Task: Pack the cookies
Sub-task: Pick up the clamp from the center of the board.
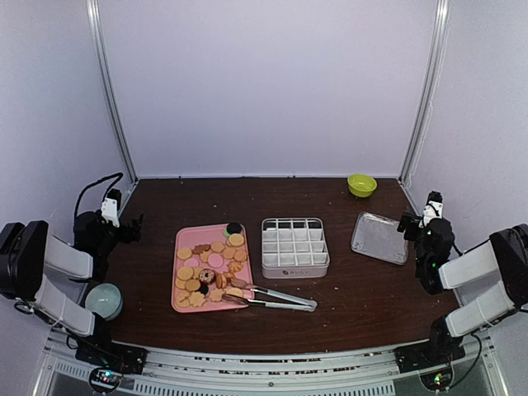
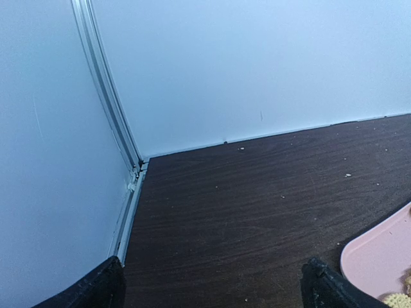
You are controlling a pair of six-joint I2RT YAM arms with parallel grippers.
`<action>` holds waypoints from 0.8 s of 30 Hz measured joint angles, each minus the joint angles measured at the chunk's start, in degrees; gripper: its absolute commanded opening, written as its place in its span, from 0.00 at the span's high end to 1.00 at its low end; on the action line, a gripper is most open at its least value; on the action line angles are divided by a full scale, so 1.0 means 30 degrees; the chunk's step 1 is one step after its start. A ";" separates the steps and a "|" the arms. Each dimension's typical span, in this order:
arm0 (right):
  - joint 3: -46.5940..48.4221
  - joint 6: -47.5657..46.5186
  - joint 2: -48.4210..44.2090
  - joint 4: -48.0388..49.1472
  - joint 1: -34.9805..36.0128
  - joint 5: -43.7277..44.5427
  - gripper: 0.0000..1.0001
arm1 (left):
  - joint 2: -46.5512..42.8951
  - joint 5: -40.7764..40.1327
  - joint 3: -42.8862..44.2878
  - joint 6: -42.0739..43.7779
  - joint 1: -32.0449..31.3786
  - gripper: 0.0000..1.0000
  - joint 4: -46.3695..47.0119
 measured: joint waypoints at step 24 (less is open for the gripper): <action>0.2980 0.0430 -0.7089 -0.7140 -0.0015 -0.0386 0.00 | -0.1603 -0.0080 0.9151 0.0721 0.0015 0.02 -1.3019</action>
